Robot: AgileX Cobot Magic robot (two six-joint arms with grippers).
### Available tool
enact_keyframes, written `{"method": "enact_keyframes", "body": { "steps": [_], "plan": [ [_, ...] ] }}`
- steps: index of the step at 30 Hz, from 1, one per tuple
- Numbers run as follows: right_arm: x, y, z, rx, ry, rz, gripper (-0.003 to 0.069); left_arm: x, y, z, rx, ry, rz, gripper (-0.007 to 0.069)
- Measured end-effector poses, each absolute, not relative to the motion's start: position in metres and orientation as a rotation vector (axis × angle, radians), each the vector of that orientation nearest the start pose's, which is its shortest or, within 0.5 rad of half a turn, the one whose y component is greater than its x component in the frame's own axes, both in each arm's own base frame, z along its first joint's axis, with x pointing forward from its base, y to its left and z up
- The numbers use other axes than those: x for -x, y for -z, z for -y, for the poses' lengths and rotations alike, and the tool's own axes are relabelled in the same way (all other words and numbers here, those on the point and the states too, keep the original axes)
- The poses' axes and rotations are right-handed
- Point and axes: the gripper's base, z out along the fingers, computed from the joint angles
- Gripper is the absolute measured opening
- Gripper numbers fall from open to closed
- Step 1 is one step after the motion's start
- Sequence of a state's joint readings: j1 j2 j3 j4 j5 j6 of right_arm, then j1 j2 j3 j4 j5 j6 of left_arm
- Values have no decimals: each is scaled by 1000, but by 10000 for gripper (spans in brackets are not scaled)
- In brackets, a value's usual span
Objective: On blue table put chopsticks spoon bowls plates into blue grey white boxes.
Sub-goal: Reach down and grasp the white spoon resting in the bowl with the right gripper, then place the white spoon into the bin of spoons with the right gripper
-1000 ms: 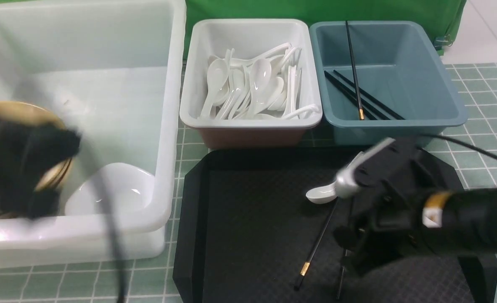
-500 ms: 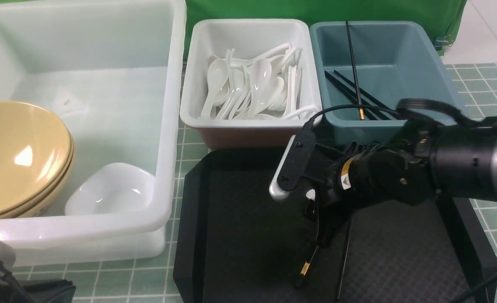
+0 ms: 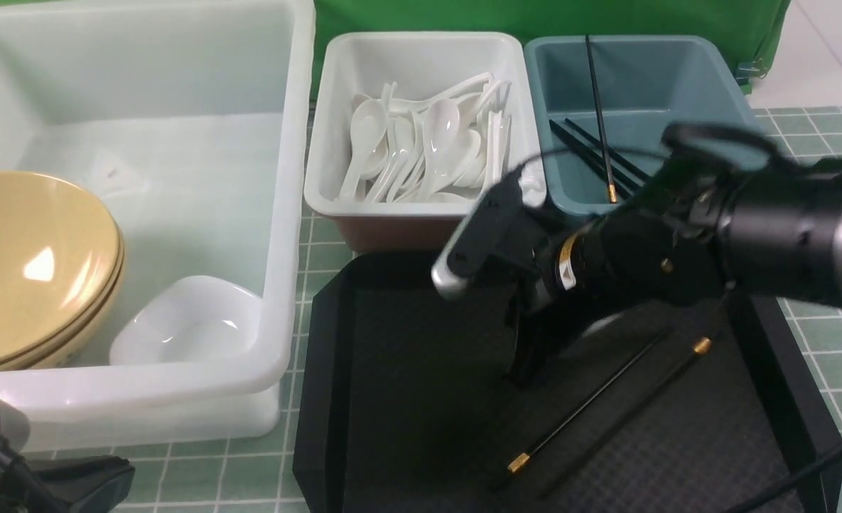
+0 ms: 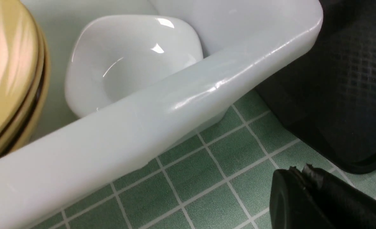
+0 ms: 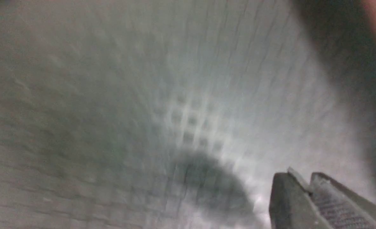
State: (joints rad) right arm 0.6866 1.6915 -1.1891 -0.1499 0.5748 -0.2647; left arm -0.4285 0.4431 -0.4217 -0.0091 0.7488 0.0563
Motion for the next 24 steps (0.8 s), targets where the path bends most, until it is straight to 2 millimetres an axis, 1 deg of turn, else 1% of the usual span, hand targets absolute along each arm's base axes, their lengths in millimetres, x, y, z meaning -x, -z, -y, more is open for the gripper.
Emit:
{"method": "enact_keyframes", "body": {
  "steps": [1,3,4,5,6,7,9,11,13,14,15,16,18,19,20,21,22,24],
  "plan": [
    [-280,-259,-226,1279,-22,-2155,89,-73,-260,34,-539,209,-2194,4],
    [-275,-285,-230,1276,-38,-2057,89,-74,-261,34,-537,210,-2187,4],
    [-275,-297,-232,1264,-47,-2004,89,-74,-261,34,-537,210,-2187,4],
    [-276,-305,-233,1248,-55,-1966,89,-74,-261,34,-537,210,-2187,4],
    [-279,-315,-236,1209,-72,-1895,89,-74,-261,34,-536,210,-2185,4],
    [-284,-323,-238,1168,-89,-1827,89,-74,-261,34,-536,211,-2182,4],
    [-292,-330,-242,1097,-117,-1729,89,-75,-262,34,-536,203,-2170,4],
    [-306,-336,-250,980,-176,-1602,89,-75,-262,34,-534,205,-2161,4],
    [-326,-334,-258,846,-262,-1545,94,-75,-262,34,-534,205,-2161,4],
    [-329,-333,-261,836,-270,-1539,95,-75,-262,34,-534,205,-2161,4],
    [-337,-328,-264,802,-295,-1547,104,-75,-262,34,-534,205,-2161,4],
    [-354,-315,-269,744,-336,-1593,140,-75,-262,34,-534,205,-2161,4],
    [-370,-291,-272,704,-356,-1691,199,-75,-262,34,-534,205,-2162,4],
    [-379,-274,-272,691,-350,-1787,252,-75,-262,34,-534,205,-2162,4],
    [-381,-266,-272,696,-337,-1845,274,-75,-262,34,-535,204,-2164,4],
    [-383,-262,-271,695,-326,-1890,302,-75,-262,34,-535,204,-2164,4],
    [-383,-256,-267,710,-291,-1981,337,-75,-262,34,-535,204,-2164,4],
    [-379,-258,-260,746,-228,-2111,370,-75,-262,34,-535,204,-2165,4]
  ]
}}
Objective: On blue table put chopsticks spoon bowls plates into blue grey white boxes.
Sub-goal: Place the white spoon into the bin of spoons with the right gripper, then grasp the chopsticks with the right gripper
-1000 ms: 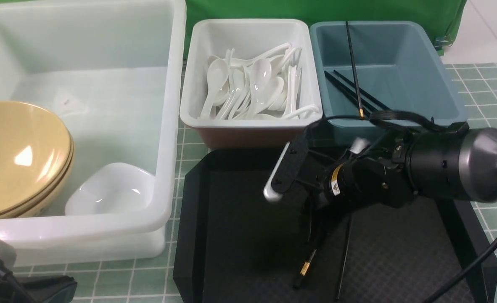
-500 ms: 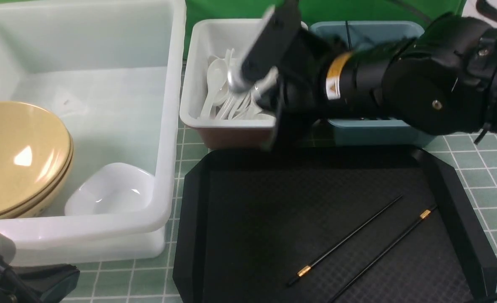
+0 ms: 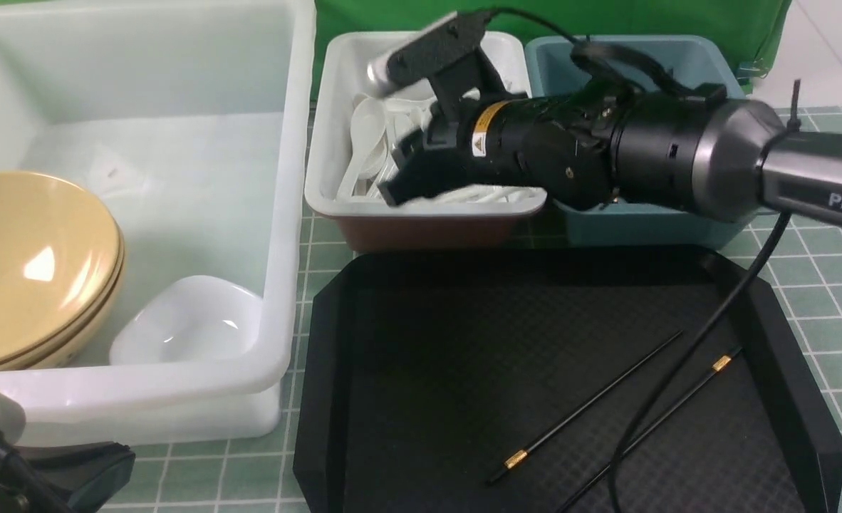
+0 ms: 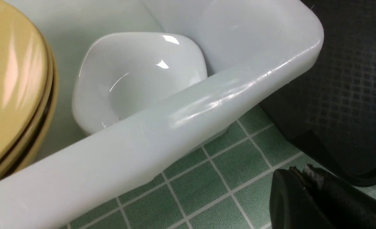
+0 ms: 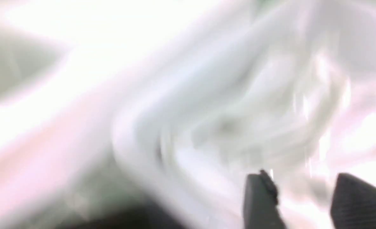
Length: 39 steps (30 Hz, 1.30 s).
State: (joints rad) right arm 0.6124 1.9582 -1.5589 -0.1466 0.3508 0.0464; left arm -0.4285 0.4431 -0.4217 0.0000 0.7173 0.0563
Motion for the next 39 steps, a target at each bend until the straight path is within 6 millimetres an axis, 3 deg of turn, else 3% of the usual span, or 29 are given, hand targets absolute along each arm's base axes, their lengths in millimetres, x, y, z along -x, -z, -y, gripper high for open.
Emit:
{"method": "enact_keyframes", "body": {
  "steps": [5,6,7,10,13,15,18,23,27,32,35,39],
  "plan": [
    [-345,-294,-231,987,-22,-2315,396,-75,-262,34,-536,204,-2167,4],
    [-331,-307,-219,1050,18,-2347,397,-75,-262,34,-535,204,-2165,4],
    [-329,-308,-217,1069,26,-2347,397,-75,-262,34,-535,204,-2165,4],
    [-295,-318,-192,1169,80,-2412,397,-76,-263,35,-529,208,-2153,4],
    [-250,-300,-161,1262,121,-2510,397,-77,-264,35,-514,217,-2126,4],
    [-235,-288,-151,1320,136,-2524,397,-78,-262,35,-512,218,-2128,4],
    [-215,-251,-137,1527,167,-2510,397,-78,-254,35,-510,218,-2144,4],
    [-208,-207,-134,1841,179,-2244,397,-78,-249,36,-507,220,-2142,4],
    [-217,-185,-143,1863,168,-2146,397,-78,-249,36,-507,221,-2139,4],
    [-224,-161,-148,1910,156,-2176,387,-78,-249,36,-507,221,-2139,4],
    [-227,-159,-152,1915,137,-2197,314,-78,-249,36,-506,221,-2139,4],
    [-230,-164,-164,1853,-21,-2278,105,-78,-249,36,-506,221,-2139,4]
  ]
}}
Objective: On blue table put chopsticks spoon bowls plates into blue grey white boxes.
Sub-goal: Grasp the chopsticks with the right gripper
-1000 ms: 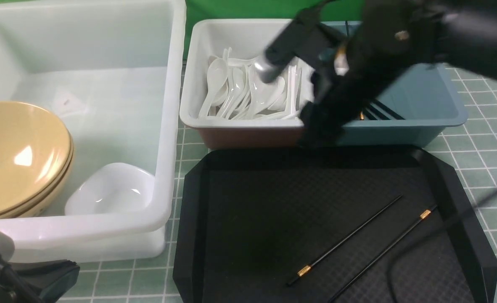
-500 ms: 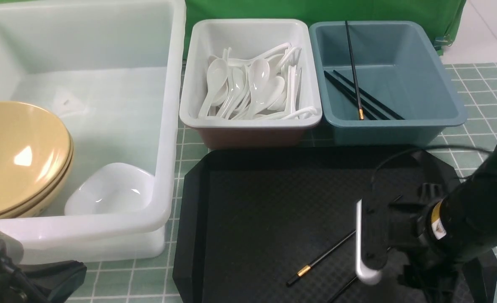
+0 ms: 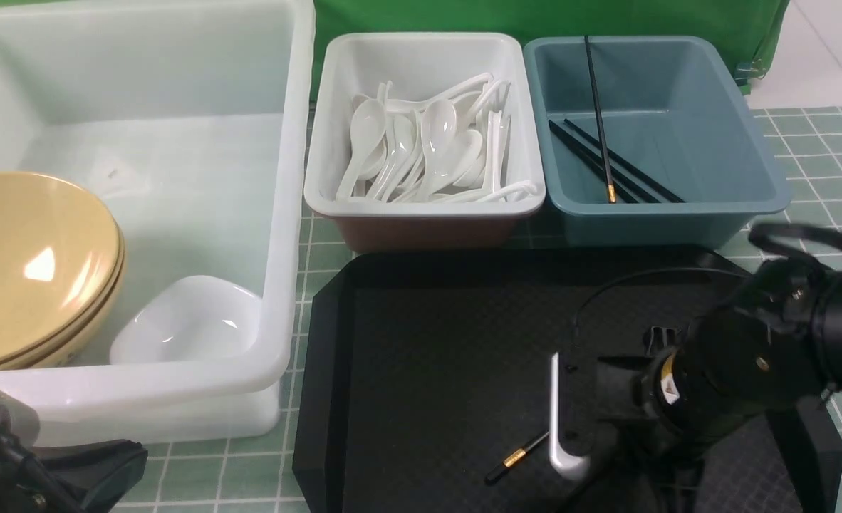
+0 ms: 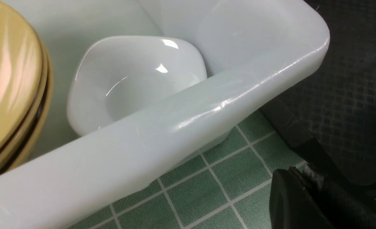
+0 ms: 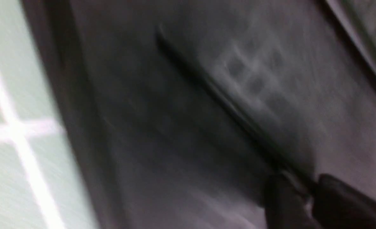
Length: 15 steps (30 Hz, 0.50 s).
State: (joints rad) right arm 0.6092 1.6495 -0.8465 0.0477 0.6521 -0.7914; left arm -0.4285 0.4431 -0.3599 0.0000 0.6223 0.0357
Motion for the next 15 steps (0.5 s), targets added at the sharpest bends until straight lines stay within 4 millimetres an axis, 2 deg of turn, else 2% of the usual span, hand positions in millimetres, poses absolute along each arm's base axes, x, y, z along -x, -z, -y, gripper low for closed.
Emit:
{"method": "enact_keyframes", "body": {
  "steps": [1,3,4,6,11,15],
  "plan": [
    [-230,-165,-165,1843,-35,-2289,105,-78,-249,36,-506,221,-2139,4],
    [-233,-169,-178,1755,-187,-2346,40,-78,-249,36,-506,221,-2139,4],
    [-234,-170,-179,1742,-203,-2350,39,-78,-249,36,-506,221,-2139,4],
    [-243,-184,-191,1684,-265,-2311,35,-78,-249,36,-505,222,-2137,4],
    [-252,-208,-201,1702,-308,-2276,35,-79,-249,36,-505,222,-2136,4],
    [-251,-218,-196,1780,-260,-2324,36,-78,-249,36,-505,222,-2137,4]
  ]
}}
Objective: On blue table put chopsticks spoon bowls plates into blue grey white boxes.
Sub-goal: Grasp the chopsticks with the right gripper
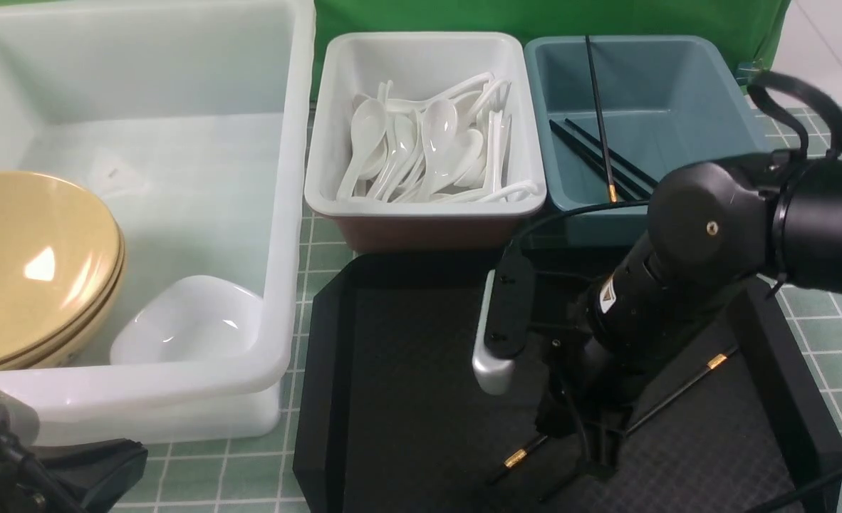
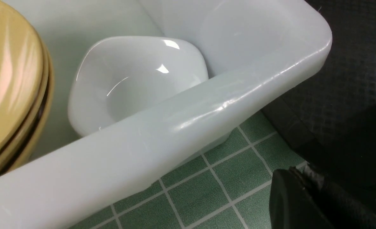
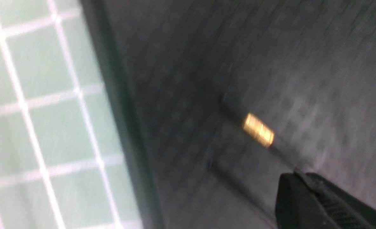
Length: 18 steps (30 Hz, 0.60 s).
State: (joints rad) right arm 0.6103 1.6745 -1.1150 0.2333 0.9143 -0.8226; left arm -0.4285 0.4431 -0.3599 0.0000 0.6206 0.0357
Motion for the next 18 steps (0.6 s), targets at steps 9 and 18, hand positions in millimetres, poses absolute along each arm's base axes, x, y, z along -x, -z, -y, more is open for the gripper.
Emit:
{"method": "enact_keyframes", "body": {
  "steps": [9,18],
  "plan": [
    [-277,-203,-153,1606,-163,-2583,271,-79,-250,35,-512,206,-2130,4],
    [-293,-166,-144,1865,-151,-2501,415,-79,-250,35,-515,200,-2129,4]
  ]
}}
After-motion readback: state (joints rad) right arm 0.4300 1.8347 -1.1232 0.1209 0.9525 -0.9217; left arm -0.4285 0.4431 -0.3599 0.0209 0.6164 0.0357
